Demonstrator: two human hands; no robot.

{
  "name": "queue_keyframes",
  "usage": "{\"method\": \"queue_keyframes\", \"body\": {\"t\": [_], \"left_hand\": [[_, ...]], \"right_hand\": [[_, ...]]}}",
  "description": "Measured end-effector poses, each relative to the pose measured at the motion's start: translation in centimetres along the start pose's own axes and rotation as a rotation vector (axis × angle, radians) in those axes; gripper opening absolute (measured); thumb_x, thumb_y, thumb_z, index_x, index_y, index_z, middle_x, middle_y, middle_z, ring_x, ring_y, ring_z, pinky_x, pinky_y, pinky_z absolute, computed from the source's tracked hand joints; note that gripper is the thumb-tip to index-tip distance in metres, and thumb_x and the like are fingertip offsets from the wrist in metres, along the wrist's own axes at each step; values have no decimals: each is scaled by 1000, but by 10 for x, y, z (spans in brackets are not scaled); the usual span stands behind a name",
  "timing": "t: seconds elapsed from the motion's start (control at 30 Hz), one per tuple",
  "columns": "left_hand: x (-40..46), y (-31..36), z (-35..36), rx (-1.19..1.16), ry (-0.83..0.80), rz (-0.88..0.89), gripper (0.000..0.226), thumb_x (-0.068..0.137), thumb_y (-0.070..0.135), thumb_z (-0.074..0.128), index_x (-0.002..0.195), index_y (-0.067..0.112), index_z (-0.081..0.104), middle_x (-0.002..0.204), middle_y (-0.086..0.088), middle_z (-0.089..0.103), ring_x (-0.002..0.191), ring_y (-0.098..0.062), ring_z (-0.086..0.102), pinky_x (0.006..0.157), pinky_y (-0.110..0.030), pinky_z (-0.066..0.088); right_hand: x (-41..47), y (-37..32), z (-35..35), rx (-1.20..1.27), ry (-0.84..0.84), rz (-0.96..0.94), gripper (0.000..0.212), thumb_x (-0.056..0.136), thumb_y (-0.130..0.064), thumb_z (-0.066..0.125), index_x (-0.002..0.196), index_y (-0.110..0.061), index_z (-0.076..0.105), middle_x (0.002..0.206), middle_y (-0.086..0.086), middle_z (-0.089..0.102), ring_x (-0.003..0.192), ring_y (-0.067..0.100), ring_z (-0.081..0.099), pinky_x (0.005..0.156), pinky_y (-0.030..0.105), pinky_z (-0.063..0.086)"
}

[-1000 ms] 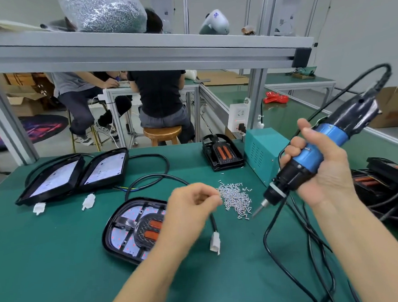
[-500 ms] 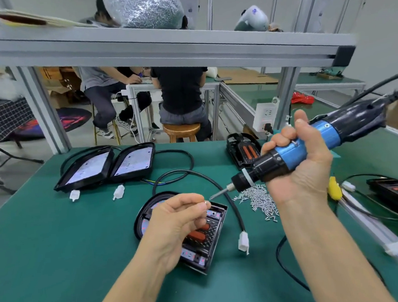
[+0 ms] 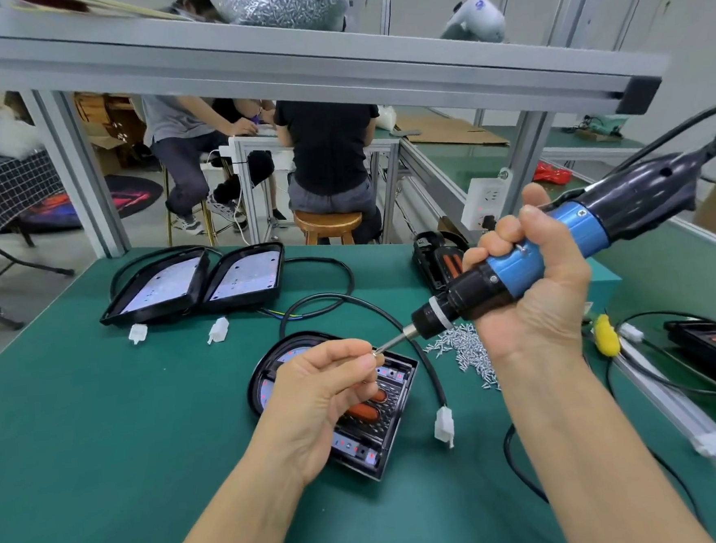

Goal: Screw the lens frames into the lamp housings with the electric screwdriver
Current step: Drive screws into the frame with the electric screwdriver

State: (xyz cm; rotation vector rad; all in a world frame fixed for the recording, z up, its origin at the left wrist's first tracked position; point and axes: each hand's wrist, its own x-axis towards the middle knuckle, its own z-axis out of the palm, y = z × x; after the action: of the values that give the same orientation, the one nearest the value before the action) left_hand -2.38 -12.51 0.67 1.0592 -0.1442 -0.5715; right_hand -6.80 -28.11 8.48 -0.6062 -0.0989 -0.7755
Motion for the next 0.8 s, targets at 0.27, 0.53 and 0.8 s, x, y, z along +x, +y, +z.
{"method": "queue_keyframes", "body": {"t": [0.27, 0.53, 0.8], "left_hand": [[1, -7, 1, 11, 30, 53, 16, 64, -3, 68, 79, -2, 68, 69, -13, 70, 51, -15, 61, 53, -20, 54], [-2, -8, 6, 224, 92, 259, 14, 77, -10, 67, 74, 4, 71, 60, -10, 65, 52, -18, 60, 46, -24, 51], [-1, -7, -5, 275, 23, 283, 27, 71, -6, 76, 91, 12, 72, 83, -8, 73, 67, -21, 65, 58, -29, 57]], "right_hand": [[-4, 0, -5, -51, -77, -26, 20, 86, -6, 47, 98, -19, 56, 60, -6, 50, 52, 5, 46, 55, 20, 44], [-4, 2, -7, -57, -59, -55, 20, 80, -9, 49, 96, -19, 56, 58, -6, 49, 50, 5, 45, 53, 20, 43], [-2, 7, -16, -39, -1, -27, 21, 76, -10, 53, 94, -20, 57, 60, -5, 48, 51, 6, 44, 54, 20, 43]]}}
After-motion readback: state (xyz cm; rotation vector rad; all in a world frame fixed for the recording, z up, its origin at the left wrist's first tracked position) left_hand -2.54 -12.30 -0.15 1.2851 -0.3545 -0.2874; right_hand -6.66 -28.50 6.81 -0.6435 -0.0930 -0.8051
